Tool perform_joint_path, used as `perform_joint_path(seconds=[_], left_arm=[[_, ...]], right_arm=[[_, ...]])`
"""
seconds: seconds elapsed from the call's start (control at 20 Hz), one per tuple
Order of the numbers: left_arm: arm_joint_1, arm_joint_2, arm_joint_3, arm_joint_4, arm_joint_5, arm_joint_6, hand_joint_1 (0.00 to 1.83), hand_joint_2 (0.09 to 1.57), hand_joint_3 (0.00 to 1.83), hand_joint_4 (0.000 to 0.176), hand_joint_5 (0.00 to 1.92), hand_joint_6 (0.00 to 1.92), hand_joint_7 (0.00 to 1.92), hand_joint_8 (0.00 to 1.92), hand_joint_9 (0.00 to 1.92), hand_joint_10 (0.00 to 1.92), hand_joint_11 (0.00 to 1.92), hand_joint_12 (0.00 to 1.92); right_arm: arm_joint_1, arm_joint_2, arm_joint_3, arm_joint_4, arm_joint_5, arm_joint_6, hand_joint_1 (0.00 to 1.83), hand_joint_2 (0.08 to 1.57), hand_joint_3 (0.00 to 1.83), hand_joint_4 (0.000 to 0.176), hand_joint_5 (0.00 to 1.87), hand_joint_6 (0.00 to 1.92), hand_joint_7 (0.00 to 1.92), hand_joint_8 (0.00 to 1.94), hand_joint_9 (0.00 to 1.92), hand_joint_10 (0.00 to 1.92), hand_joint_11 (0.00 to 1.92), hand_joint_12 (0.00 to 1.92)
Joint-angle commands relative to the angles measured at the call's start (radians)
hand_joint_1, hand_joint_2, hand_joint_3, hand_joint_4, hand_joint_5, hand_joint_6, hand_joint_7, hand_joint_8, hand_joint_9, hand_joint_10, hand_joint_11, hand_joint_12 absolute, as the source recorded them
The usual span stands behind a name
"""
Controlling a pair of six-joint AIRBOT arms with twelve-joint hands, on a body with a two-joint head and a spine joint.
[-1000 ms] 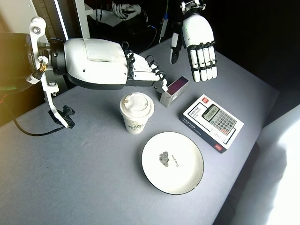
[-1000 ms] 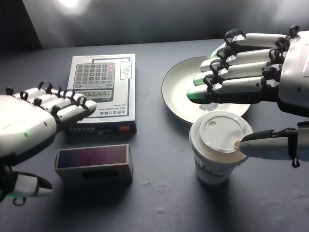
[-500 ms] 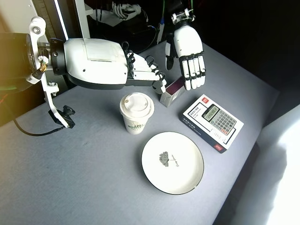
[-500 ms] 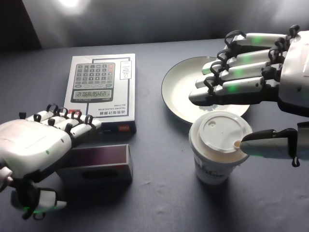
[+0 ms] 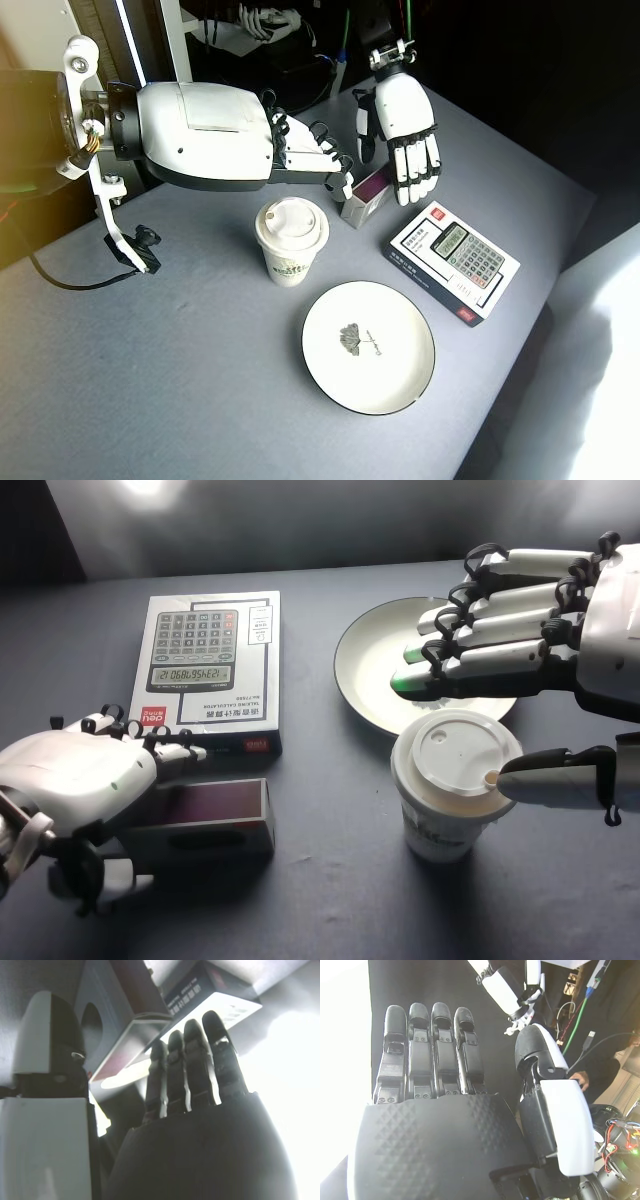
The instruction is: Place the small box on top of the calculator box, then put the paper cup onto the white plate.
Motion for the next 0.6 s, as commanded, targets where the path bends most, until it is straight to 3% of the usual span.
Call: perform_joint_path(seconds=[0.0, 0.05, 0.15, 0.3, 0.35, 0.4, 0.45, 0.5, 0.55], left_arm=[[-0.008, 0.001, 0.004, 0.029, -0.078, 0.011, 1.19, 1.09, 0.01, 0.0, 0.34, 0.01, 0.39, 0.01, 0.38, 0.02, 0.03, 0.77], [-0.008, -0.004, 0.006, 0.026, -0.078, 0.016, 1.19, 1.13, 0.01, 0.0, 0.38, 0.01, 0.44, 0.01, 0.43, 0.01, 0.07, 0.77], [-0.008, -0.02, 0.012, 0.012, -0.082, 0.031, 1.18, 1.16, 0.0, 0.0, 0.48, 0.0, 0.56, 0.01, 0.55, 0.01, 0.16, 0.76], [-0.007, -0.049, 0.026, 0.002, -0.085, 0.038, 1.24, 1.18, 0.0, 0.0, 0.65, 0.01, 0.77, 0.01, 0.75, 0.02, 0.28, 0.82], [-0.007, -0.061, 0.033, 0.0, -0.085, 0.038, 1.32, 1.15, 0.04, 0.0, 0.74, 0.0, 0.83, 0.98, 0.87, 0.03, 0.38, 0.89], [-0.006, -0.071, 0.038, -0.001, -0.085, 0.038, 1.35, 1.19, 0.0, 0.0, 0.69, 0.97, 0.89, 1.15, 0.83, 1.17, 0.43, 1.05], [-0.006, -0.082, 0.044, -0.001, -0.085, 0.038, 1.35, 1.19, 0.0, 0.0, 0.69, 0.97, 0.89, 1.15, 0.83, 1.17, 0.43, 1.05], [-0.005, -0.088, 0.048, -0.003, -0.085, 0.038, 1.35, 1.21, 0.0, 0.0, 0.66, 1.15, 0.87, 1.22, 0.74, 1.5, 0.43, 1.17], [-0.005, -0.094, 0.05, -0.005, -0.085, 0.038, 1.35, 1.22, 0.0, 0.0, 0.65, 1.19, 0.87, 1.24, 0.72, 1.57, 0.42, 1.24]], right_arm=[[0.015, 0.01, -0.002, 0.04, 0.098, 0.003, 0.26, 1.32, 0.0, 0.0, 0.38, 0.01, 0.37, 0.01, 0.33, 0.01, 0.0, 0.92], [0.015, 0.01, -0.002, 0.04, 0.098, 0.003, 0.26, 1.33, 0.0, 0.0, 0.35, 0.01, 0.34, 0.0, 0.3, 0.01, 0.0, 0.85], [0.016, 0.01, -0.002, 0.04, 0.097, 0.003, 0.3, 1.31, 0.0, 0.0, 0.38, 0.01, 0.39, 0.01, 0.35, 0.02, 0.0, 0.98], [0.016, 0.01, -0.002, 0.04, 0.097, 0.003, 0.26, 1.32, 0.0, 0.0, 0.39, 0.01, 0.39, 0.0, 0.35, 0.01, 0.0, 0.95], [0.016, 0.01, -0.002, 0.039, 0.097, 0.003, 0.25, 1.32, 0.0, 0.0, 0.39, 0.01, 0.4, 0.01, 0.36, 0.02, 0.0, 0.96], [0.017, 0.01, -0.002, 0.039, 0.097, 0.003, 0.24, 1.32, 0.0, 0.0, 0.39, 0.0, 0.41, 0.01, 0.37, 0.02, 0.0, 0.97], [0.017, 0.01, -0.002, 0.039, 0.097, 0.003, 0.24, 1.32, 0.0, 0.0, 0.39, 0.0, 0.41, 0.01, 0.37, 0.02, 0.0, 0.97], [0.017, 0.01, -0.002, 0.038, 0.097, 0.003, 0.27, 1.31, 0.0, 0.0, 0.41, 0.01, 0.43, 0.01, 0.4, 0.02, 0.0, 1.03], [0.017, 0.01, -0.002, 0.038, 0.097, 0.003, 0.28, 1.3, 0.0, 0.0, 0.42, 0.01, 0.43, 0.01, 0.4, 0.02, 0.0, 1.04]])
